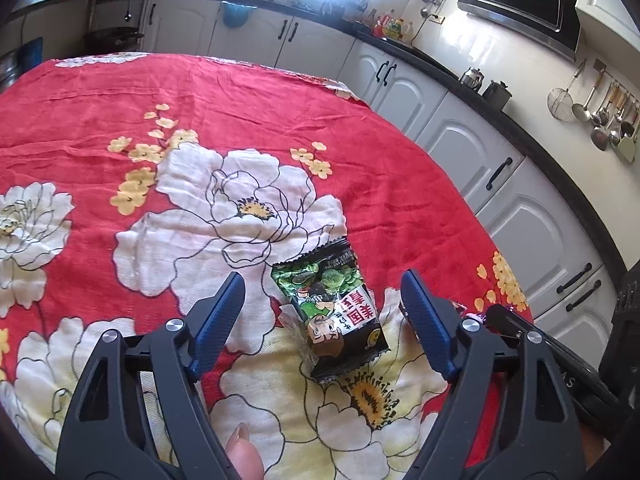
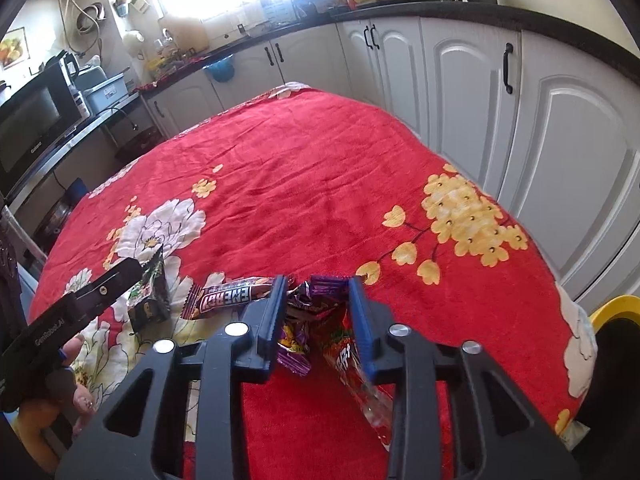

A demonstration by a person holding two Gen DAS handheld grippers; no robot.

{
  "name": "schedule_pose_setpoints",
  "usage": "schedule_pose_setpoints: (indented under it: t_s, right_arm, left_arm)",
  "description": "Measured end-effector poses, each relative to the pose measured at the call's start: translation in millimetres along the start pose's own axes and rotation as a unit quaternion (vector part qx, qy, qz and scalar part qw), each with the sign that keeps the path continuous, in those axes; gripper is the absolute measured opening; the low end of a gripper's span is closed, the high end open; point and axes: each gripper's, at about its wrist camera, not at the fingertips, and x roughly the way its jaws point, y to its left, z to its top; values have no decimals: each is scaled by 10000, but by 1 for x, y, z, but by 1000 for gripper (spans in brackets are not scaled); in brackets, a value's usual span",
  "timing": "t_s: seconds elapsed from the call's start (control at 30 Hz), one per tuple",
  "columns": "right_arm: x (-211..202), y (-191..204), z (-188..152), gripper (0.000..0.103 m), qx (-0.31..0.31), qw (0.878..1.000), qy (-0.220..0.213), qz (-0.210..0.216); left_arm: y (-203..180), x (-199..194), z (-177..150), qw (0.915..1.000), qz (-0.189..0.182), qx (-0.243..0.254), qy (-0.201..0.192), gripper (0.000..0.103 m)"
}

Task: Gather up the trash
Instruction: 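Grasp the green snack packet with the left tool while the right tool grasps purple wrappers, then carry the green packet and purple wrappers over the yellow-rimmed bin with both tools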

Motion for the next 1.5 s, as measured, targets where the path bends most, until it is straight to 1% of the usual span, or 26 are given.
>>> schedule_pose_setpoints:
  t_s: [0.1,0.17,0.23,0.27,0.3,0.33,0.37,0.47,0.63,0.77,0.97,1.07,1.2,1.5]
  right_arm:
    - [-4,2,-2,26,-87,9999,-84,-1]
    - [-9,3,-3,25,-142,9998,-156,13]
    - [-14,3,-5,25,-138,9996,-231,31]
    - [-17,3,-6,24,-134,9996,-255,51]
    - [-20,3,-7,24,-134,9995,-281,75]
    - [-24,4,-9,24,-144,9993,-318,102]
    - [-28,5,-10,24,-154,9992,-342,140]
    - [-40,10,-15,24,-211,9986,-423,249]
    - [-56,16,-22,24,-281,9976,-489,392]
    - [-66,18,-30,24,-311,9971,-512,459]
    - [-84,15,-35,23,-320,9965,-632,444]
    - [-94,8,-37,23,-269,9963,-715,404]
    - [-110,-6,-40,23,-158,9958,-844,326]
    - [-148,-49,-49,23,213,9936,-1111,17]
  left_arm:
    - [2,8,-3,9999,46,-17,119,63]
    - [5,13,-4,9997,57,-49,217,55]
    - [7,16,-5,9996,31,-75,274,53]
    - [7,16,-5,9996,24,-66,275,45]
    - [6,16,-6,9996,7,-30,296,40]
    - [5,17,-7,9994,5,10,332,30]
    - [3,19,-8,9993,4,57,378,25]
    - [3,18,-9,9991,-35,81,413,20]
    - [4,12,-9,9991,-97,63,414,17]
    - [-1,-3,-6,9995,-112,165,242,16]
    - [-24,-28,-3,9985,-341,430,-20,16]
    - [-40,-41,-4,9970,-447,615,-152,16]
    - [-55,-51,-8,9950,-566,789,-225,16]
    - [-91,-62,-20,9896,-827,1148,-269,16]
